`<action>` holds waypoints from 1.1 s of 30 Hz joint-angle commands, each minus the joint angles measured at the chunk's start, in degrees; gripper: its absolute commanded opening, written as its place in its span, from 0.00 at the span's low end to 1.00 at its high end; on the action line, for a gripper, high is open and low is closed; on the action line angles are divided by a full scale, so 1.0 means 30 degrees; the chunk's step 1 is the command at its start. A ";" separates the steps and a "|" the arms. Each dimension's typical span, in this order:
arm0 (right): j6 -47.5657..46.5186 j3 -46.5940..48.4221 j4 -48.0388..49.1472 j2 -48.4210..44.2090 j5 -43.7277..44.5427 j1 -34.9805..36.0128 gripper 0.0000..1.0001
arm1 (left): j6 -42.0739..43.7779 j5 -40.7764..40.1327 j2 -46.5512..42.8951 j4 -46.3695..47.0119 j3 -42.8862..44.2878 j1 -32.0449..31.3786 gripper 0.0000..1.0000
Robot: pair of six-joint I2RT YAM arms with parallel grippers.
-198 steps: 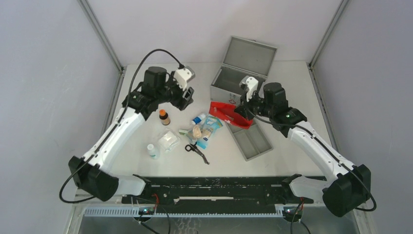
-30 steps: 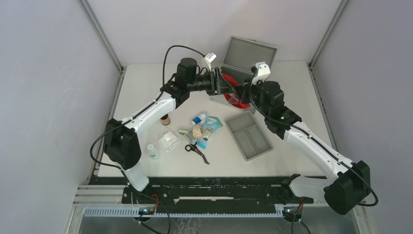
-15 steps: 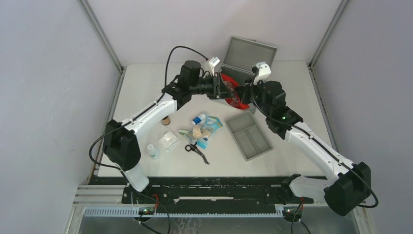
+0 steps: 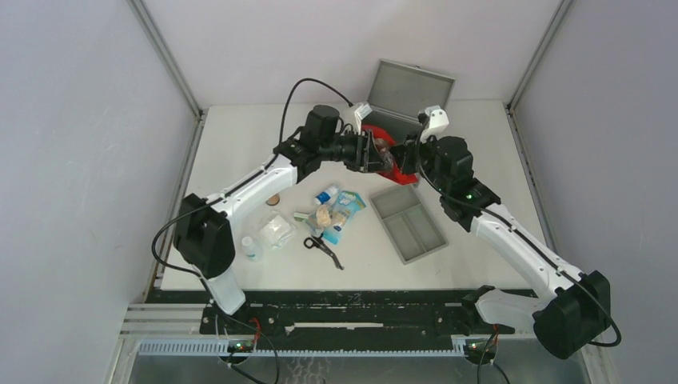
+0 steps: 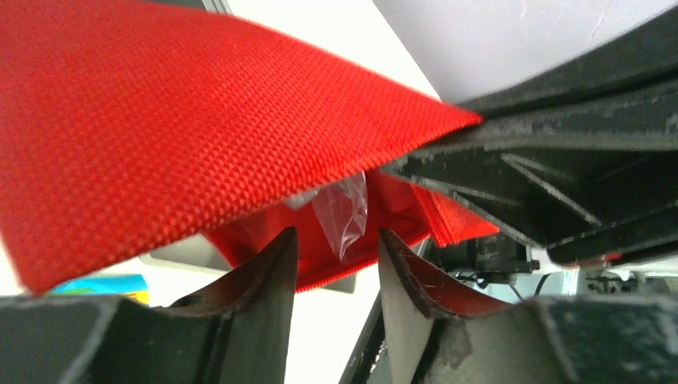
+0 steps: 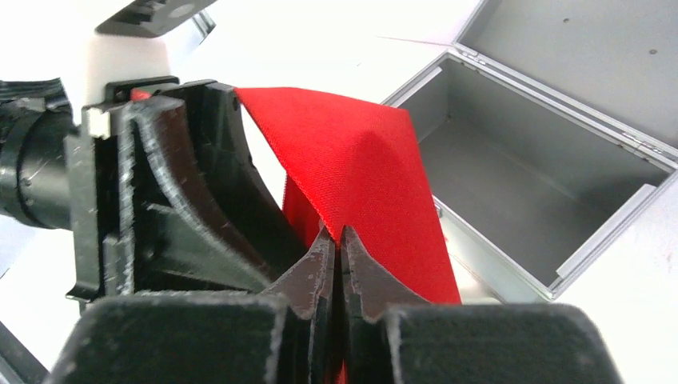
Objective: Organize the medicine kit
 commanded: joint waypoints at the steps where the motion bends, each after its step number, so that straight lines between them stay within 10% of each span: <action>1: -0.0097 0.0047 0.1348 -0.0823 0.0272 -0.0406 0.00 | 0.3945 0.0696 -0.2047 -0.0667 0.0606 -0.0039 0.49; 16: -0.1671 0.0035 0.0405 -0.1295 -0.1861 -0.2121 0.00 | 1.7970 -0.2266 -0.8054 -0.8692 -0.3986 -0.0017 0.68; 33: -0.2575 -0.0040 -0.0682 -0.1930 -0.5069 -0.3955 0.00 | 1.9502 -1.0688 -0.4742 -0.5962 -0.9289 -0.1470 0.73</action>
